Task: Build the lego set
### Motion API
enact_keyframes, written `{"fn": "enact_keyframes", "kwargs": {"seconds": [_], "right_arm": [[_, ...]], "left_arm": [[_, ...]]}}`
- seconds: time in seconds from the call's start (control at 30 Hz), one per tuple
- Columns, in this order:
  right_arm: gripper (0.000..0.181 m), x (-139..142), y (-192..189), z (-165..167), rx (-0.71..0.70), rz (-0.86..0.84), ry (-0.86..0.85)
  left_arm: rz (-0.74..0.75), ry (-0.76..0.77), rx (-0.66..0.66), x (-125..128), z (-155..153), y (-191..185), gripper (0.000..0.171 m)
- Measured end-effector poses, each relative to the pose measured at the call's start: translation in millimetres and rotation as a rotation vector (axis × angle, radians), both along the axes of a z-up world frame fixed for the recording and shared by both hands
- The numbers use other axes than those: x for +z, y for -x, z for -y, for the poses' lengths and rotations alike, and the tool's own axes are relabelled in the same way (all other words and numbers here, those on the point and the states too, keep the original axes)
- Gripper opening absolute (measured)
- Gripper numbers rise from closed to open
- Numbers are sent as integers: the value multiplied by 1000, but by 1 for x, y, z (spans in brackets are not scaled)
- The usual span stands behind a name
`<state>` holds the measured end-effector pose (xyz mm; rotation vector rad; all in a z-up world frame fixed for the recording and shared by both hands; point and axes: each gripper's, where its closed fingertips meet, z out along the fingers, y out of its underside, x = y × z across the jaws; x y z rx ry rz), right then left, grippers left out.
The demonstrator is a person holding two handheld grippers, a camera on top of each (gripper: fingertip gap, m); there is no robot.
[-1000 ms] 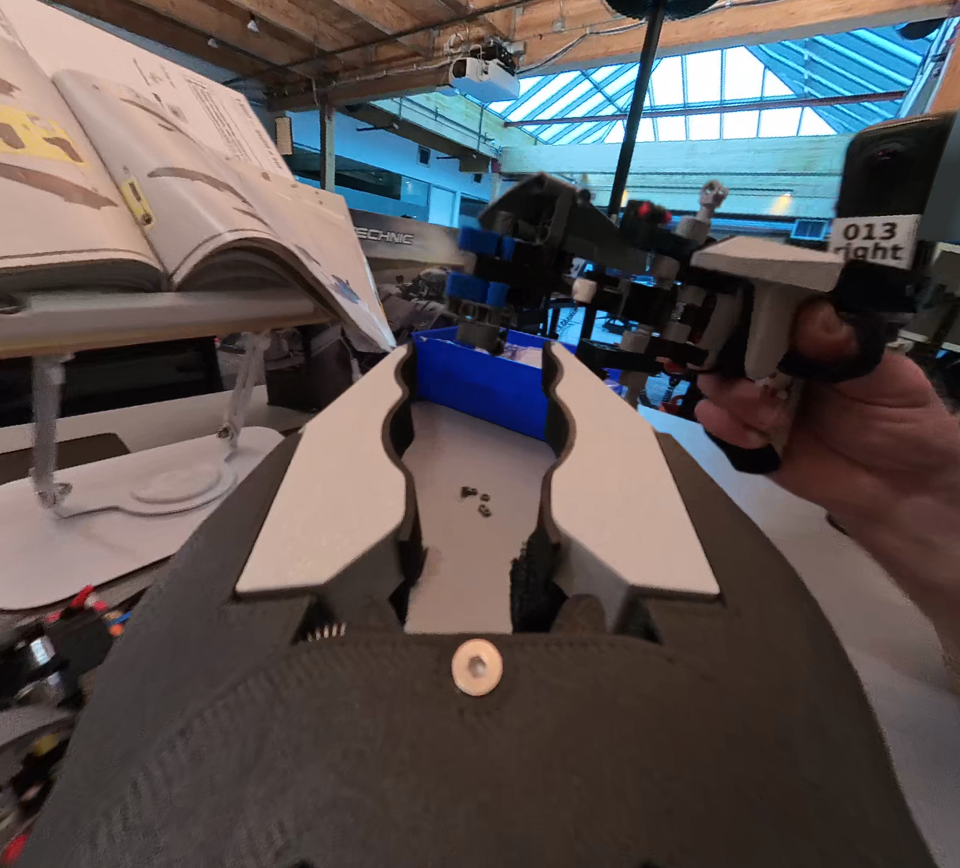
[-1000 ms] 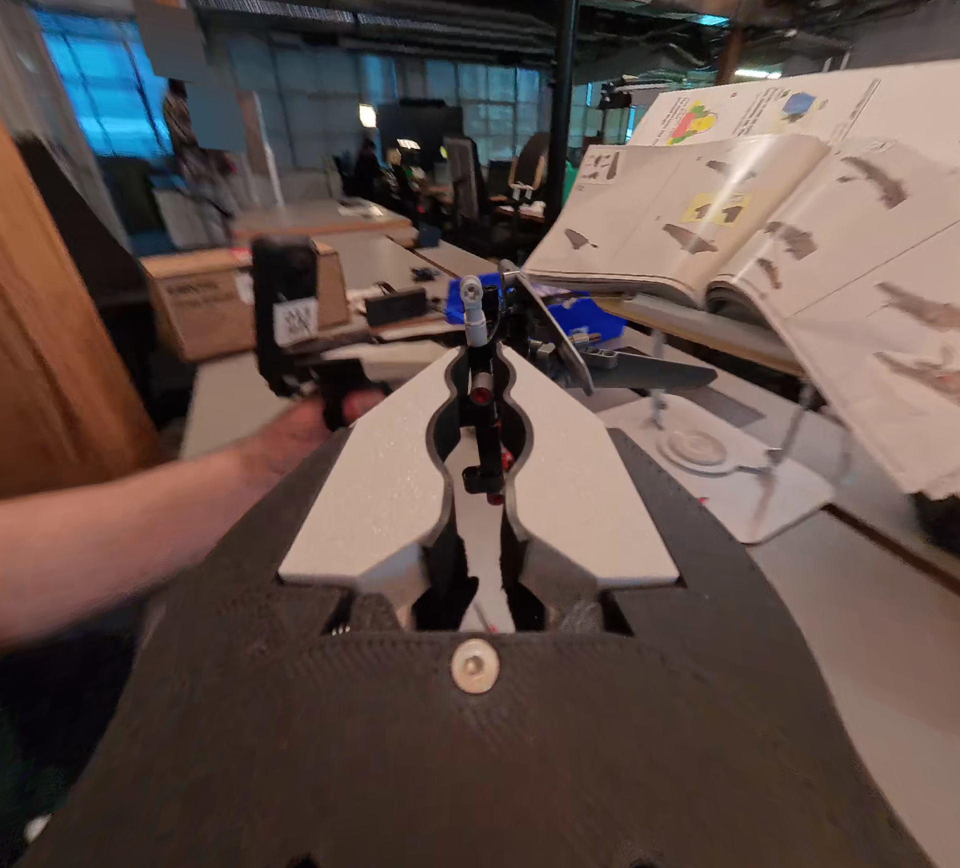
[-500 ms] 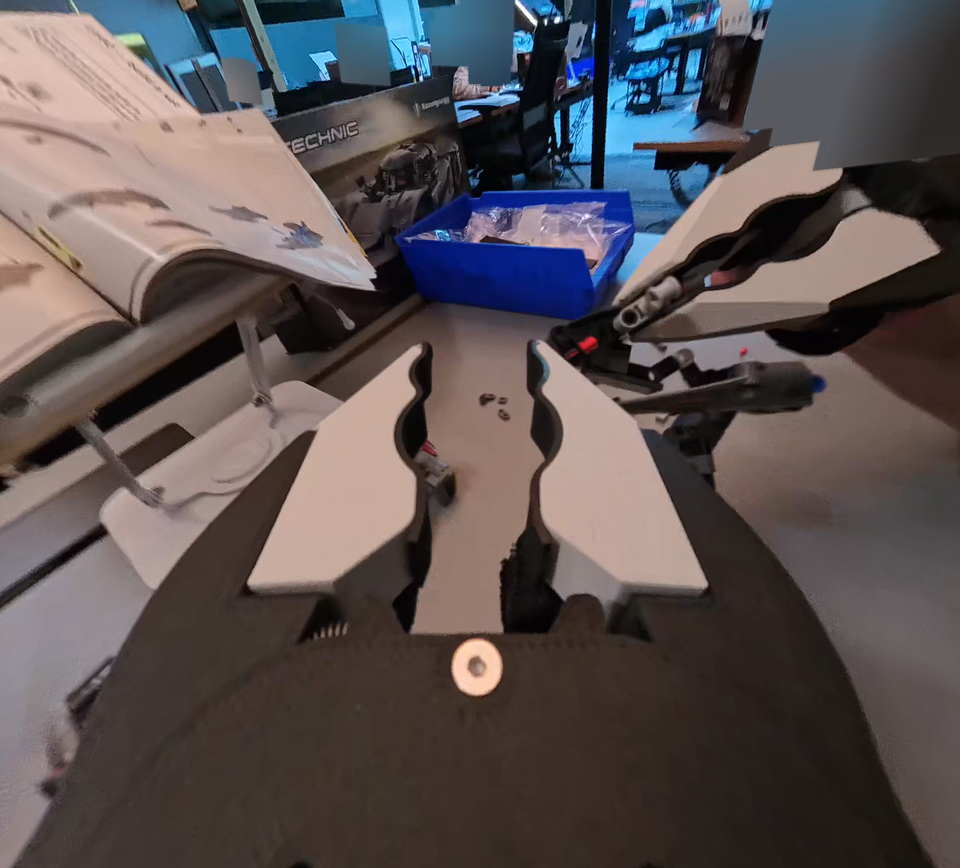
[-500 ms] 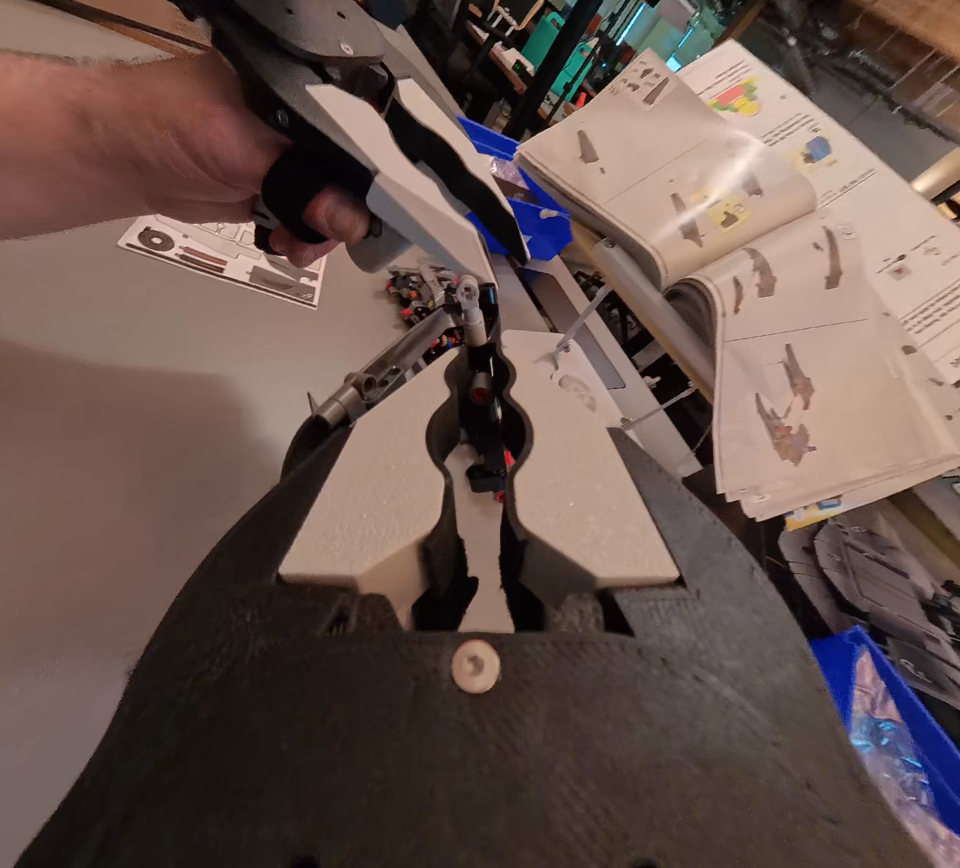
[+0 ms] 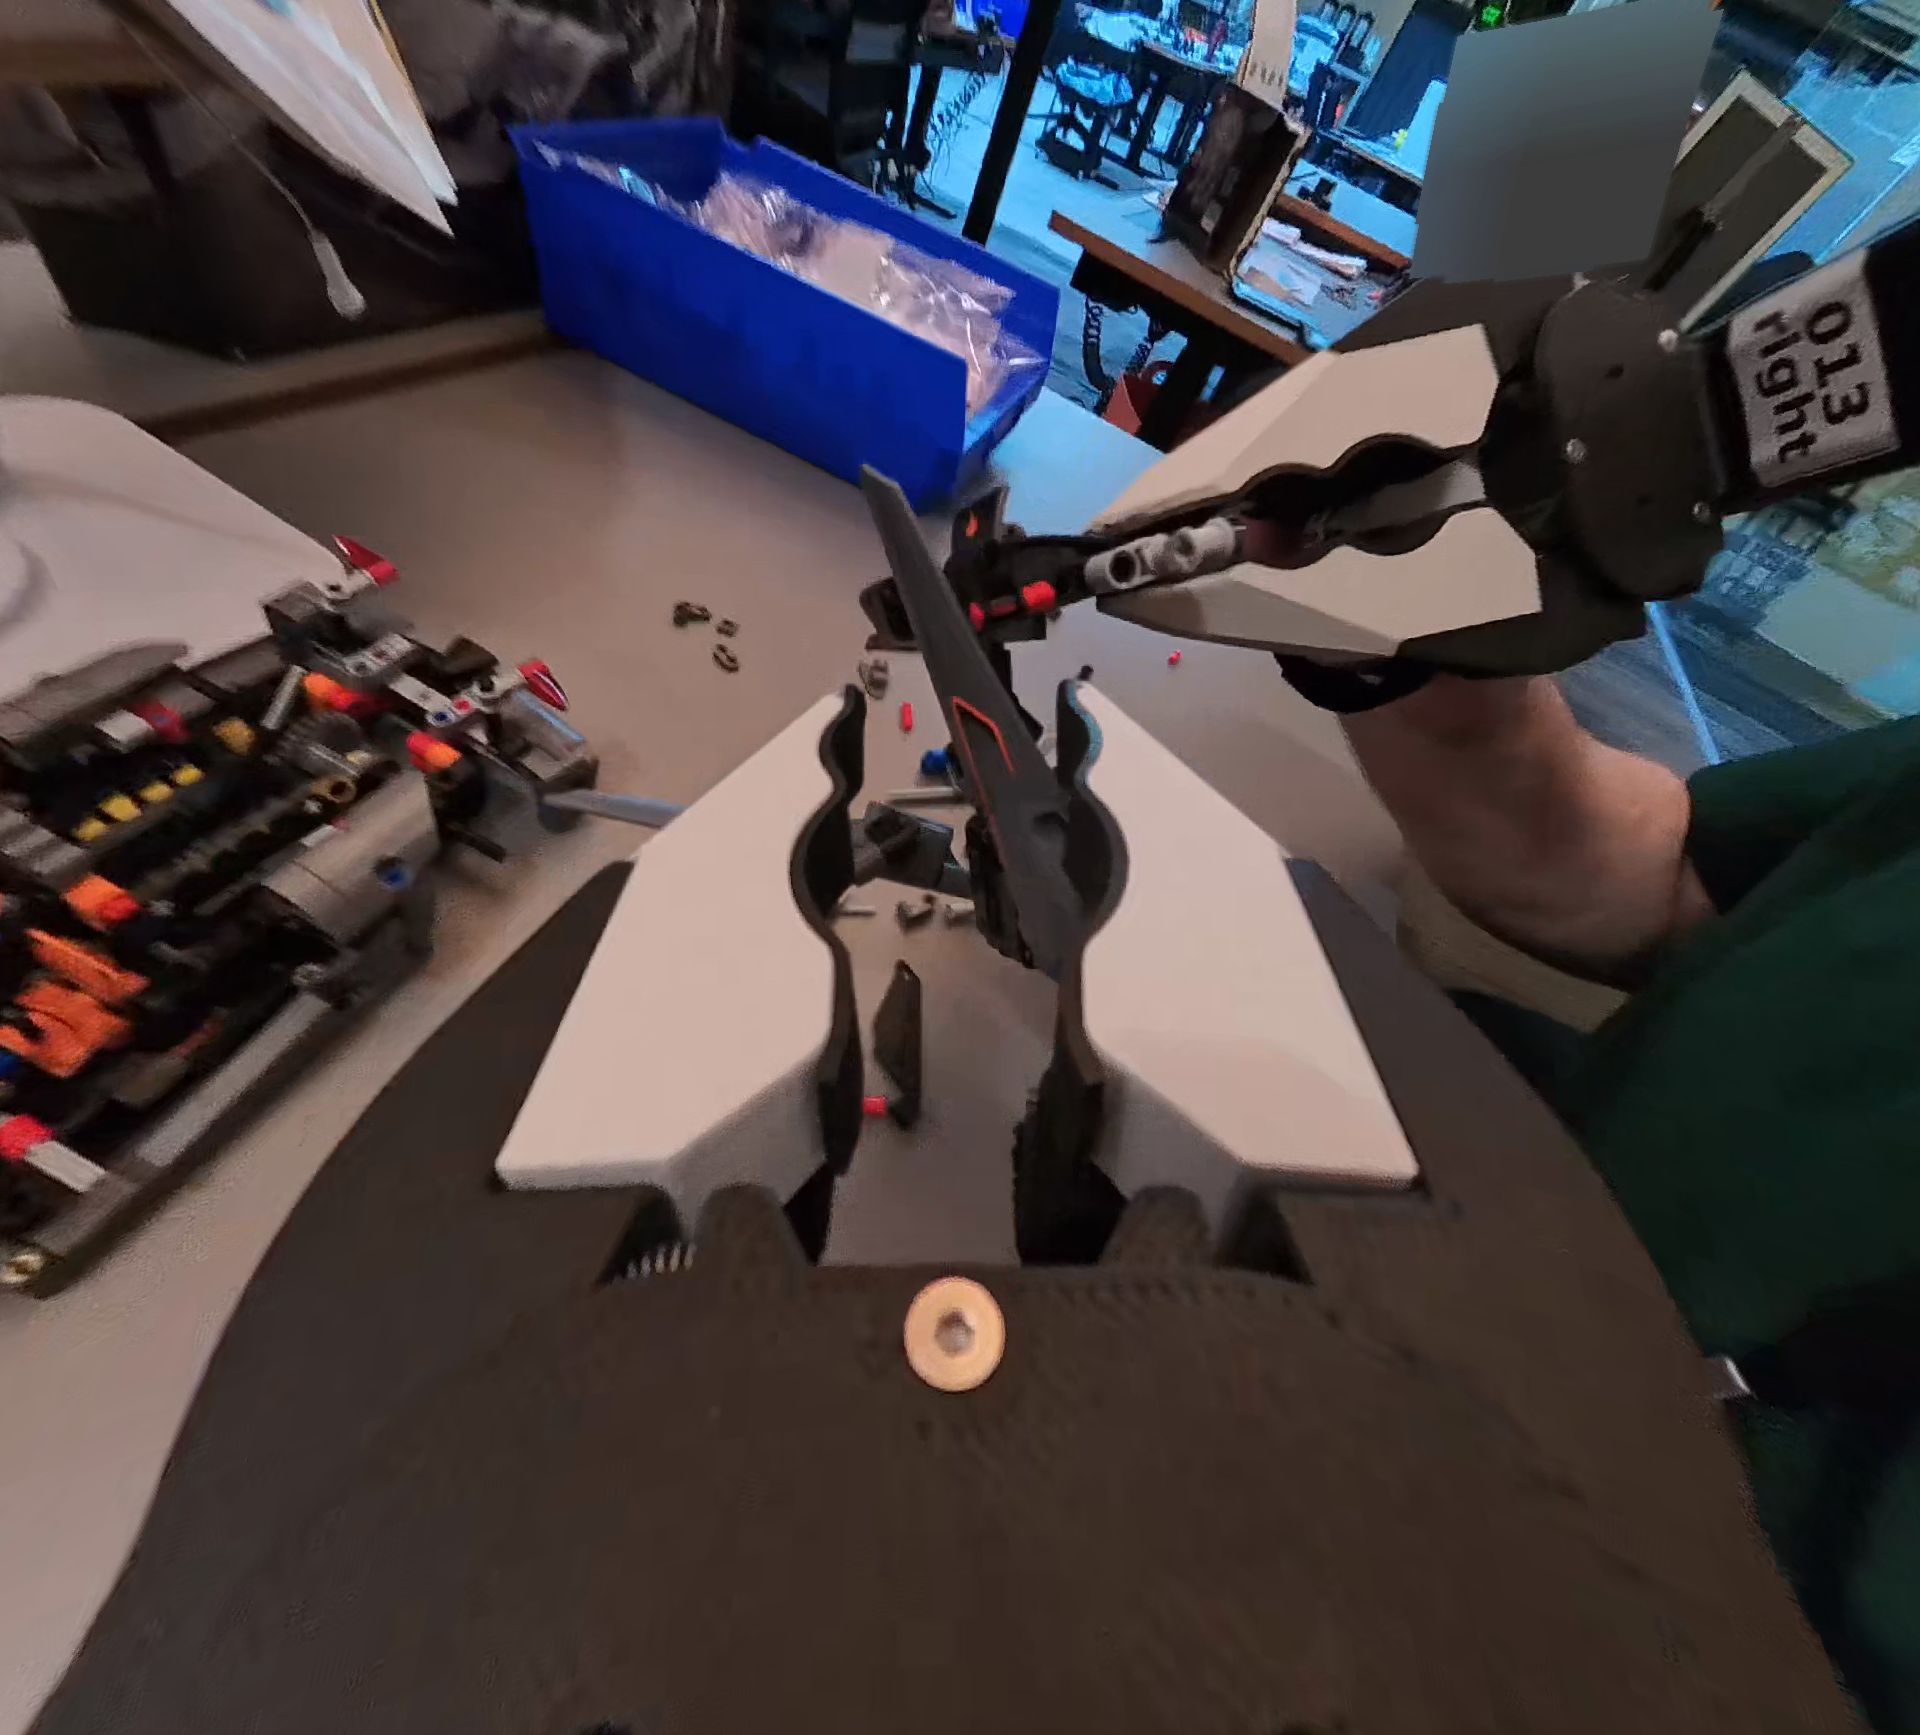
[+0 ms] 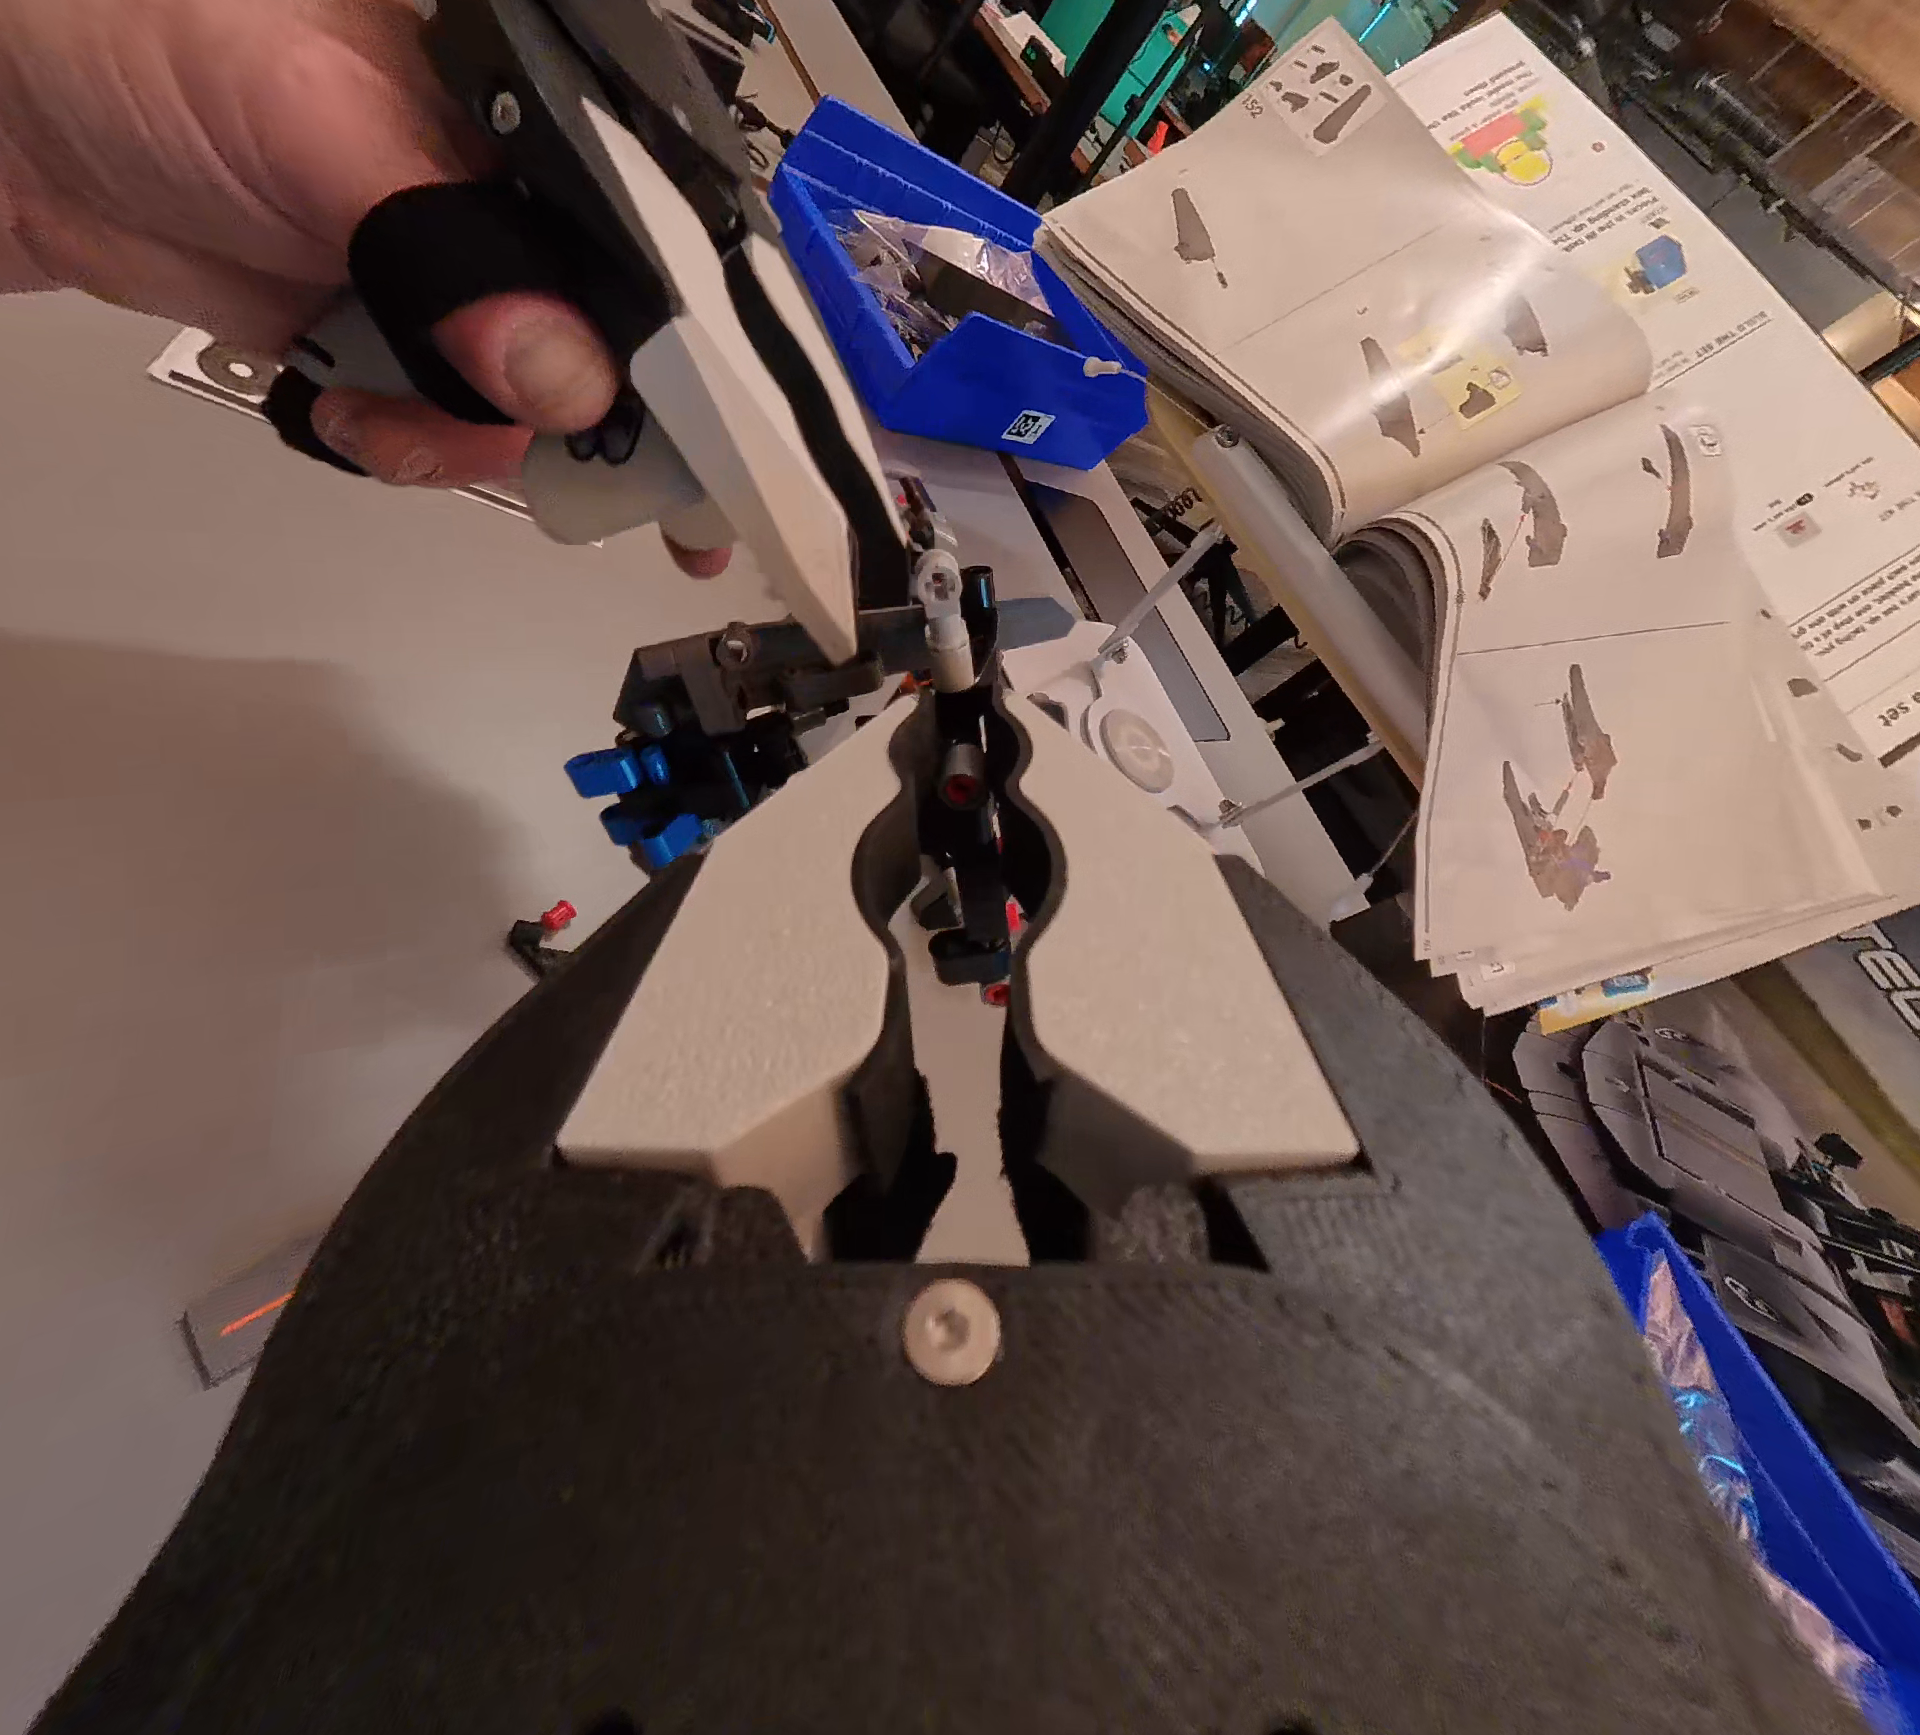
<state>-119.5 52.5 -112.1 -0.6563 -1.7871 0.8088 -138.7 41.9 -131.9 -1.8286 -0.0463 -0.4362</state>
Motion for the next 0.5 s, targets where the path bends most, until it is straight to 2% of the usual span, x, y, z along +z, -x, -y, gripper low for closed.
{"fn": "enact_keyframes", "kwargs": {"seconds": [0.13, 0.17, 0.5], "right_arm": [[6, -1, 2, 4, -6, 4, 1], [6, -1, 3, 4, -11, 3, -10], [6, -4, -2, 15, -14, 1, -62]], "left_arm": [[22, 45, -28, -16, -4, -11, 31], [36, 46, -36, -18, -4, -13, 22], [25, -9, 75, -8, -2, 13, 9]]}}
